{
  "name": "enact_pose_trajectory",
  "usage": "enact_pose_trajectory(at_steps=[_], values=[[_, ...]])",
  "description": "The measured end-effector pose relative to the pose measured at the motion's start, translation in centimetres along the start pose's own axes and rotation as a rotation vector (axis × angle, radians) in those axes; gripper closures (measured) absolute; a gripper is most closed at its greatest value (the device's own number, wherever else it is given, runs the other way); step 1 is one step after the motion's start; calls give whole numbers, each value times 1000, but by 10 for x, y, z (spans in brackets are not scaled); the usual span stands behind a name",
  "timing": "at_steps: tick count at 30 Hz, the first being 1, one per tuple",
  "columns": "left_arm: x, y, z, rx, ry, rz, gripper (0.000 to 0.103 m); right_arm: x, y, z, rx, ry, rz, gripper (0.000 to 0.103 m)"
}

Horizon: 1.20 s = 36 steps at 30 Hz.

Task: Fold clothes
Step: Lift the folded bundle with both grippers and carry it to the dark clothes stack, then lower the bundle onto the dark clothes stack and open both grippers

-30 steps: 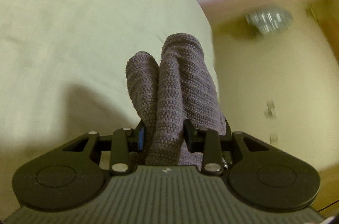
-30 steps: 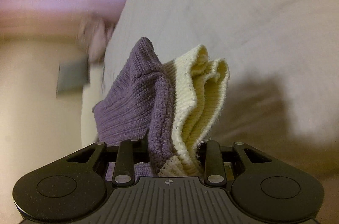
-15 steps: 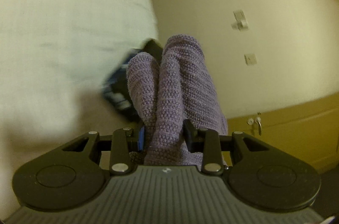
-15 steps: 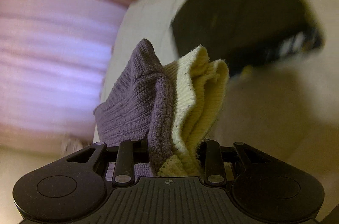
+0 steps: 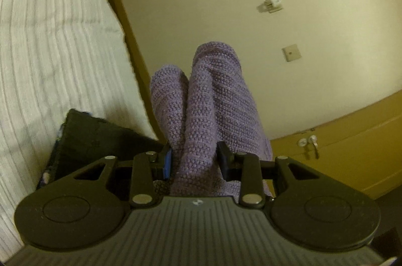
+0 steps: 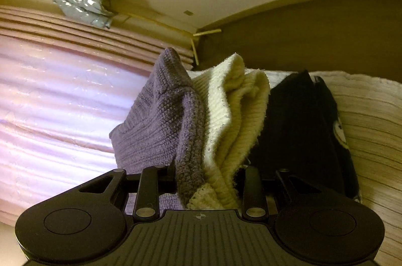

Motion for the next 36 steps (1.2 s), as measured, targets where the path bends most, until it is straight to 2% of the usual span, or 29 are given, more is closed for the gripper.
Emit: enact_pose_trajectory(at_steps=[6,12,14,15,16,18,20,21,24,27,28,29,30,31,36], values=[[-1,32,15,-29,40,-25,73,0,-17,12,68,-2,9,73],[1,56,28,-42,80,-1,69,-1,-34,24,136,-4,18,73],[2,64,27,-58,69,4,65,-1,-40,28,159,-5,21,68],[1,60,21,-78,55,20,65,-1,-43,30,171,-5,23,58],[0,52,13,-106,40,54,65,-1,-45,31,183,-12,22,51],[-2,36,-2,-161,10,122,66,-2,-37,16,229,-108,-3,48],[-4,19,-18,-217,-20,189,75,-2,-25,0,287,-181,-55,48],[-2,5,-24,-232,-24,244,76,2,-14,-10,326,-226,-109,48],[20,-44,-24,-236,26,433,84,25,19,-28,404,-318,-289,49],[46,-76,-1,-224,119,590,88,60,44,-20,440,-312,-447,49],[54,-80,9,-227,153,631,92,72,51,-14,446,-302,-496,50],[62,-82,20,-235,188,664,98,84,58,-9,452,-291,-545,57],[68,-79,30,-270,218,690,100,95,65,-4,459,-280,-589,71],[74,-73,41,-324,244,711,101,102,66,4,467,-261,-602,77],[91,-42,57,-449,263,693,100,121,62,33,543,-212,-665,77]])
Point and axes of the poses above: each gripper's, at about its wrist camera, not at the fingertips, and z roughly the way its jaws point, y to its left, x to its underside, the point moved 1 cm from there along z, roughly the way its jaws point, and after that the axes turned 7 degrees about x, right-handed, at the moved point
